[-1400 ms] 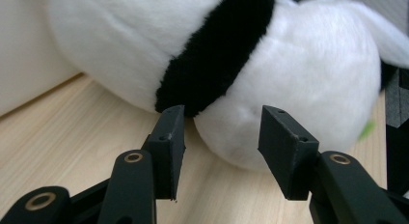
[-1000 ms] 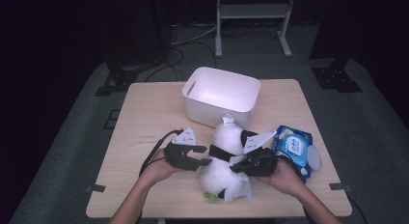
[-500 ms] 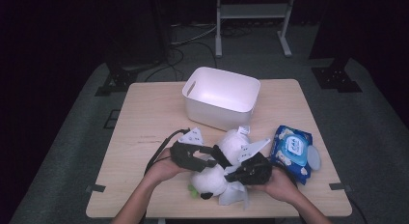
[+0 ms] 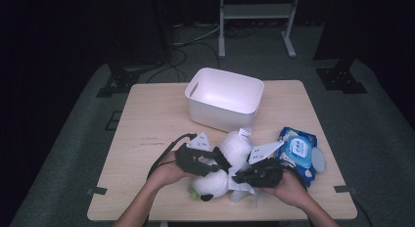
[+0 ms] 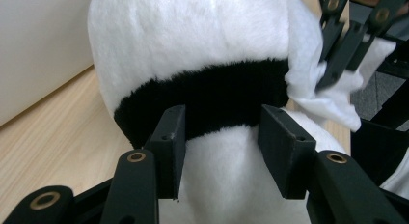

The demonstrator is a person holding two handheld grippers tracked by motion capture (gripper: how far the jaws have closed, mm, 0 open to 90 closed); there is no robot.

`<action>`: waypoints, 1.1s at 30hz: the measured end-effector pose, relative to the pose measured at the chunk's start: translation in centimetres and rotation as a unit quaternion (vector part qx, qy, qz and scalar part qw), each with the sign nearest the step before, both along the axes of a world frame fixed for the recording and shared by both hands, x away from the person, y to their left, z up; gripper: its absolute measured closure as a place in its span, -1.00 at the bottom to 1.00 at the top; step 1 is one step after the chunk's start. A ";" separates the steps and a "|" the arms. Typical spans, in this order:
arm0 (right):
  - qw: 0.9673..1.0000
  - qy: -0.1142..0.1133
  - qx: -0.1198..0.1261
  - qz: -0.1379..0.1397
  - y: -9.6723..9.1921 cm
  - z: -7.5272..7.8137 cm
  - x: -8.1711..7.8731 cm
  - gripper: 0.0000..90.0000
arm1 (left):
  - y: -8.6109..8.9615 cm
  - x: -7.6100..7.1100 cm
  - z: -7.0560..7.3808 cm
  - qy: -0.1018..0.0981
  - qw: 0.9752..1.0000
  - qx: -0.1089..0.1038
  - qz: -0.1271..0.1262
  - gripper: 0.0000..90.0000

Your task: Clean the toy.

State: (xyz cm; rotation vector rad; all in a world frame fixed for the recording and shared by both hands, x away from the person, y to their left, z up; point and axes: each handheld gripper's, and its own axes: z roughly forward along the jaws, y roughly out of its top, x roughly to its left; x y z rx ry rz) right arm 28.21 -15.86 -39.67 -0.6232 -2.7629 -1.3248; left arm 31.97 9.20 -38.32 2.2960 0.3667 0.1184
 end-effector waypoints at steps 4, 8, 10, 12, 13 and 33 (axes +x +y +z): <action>1.000 -0.010 0.009 -0.011 -0.9 1.0 0.0 0.92 | 0.2 -0.3 -0.2 0.000 1.000 -0.003 0.000 0.19; 0.999 -0.023 0.015 -0.024 -1.9 1.9 0.2 0.92 | 0.3 -0.5 -0.4 -0.004 1.000 -0.007 -0.001 0.19; 0.999 -0.031 0.019 -0.034 -2.5 2.5 0.4 0.92 | 0.5 -0.6 -0.4 -0.004 1.000 -0.009 -0.002 0.20; 0.998 -0.037 0.024 -0.044 -3.0 3.0 0.6 0.92 | 0.7 -0.6 -0.5 -0.004 1.000 -0.008 -0.004 0.20; 0.998 -0.041 0.026 -0.049 -3.3 3.3 0.7 0.92 | 0.7 -0.6 -0.5 -0.004 1.000 -0.008 -0.004 0.20; 0.989 -0.038 0.042 -0.137 -4.7 3.6 6.0 0.92 | 0.8 -1.4 -0.6 -0.009 1.000 -0.007 -0.016 0.20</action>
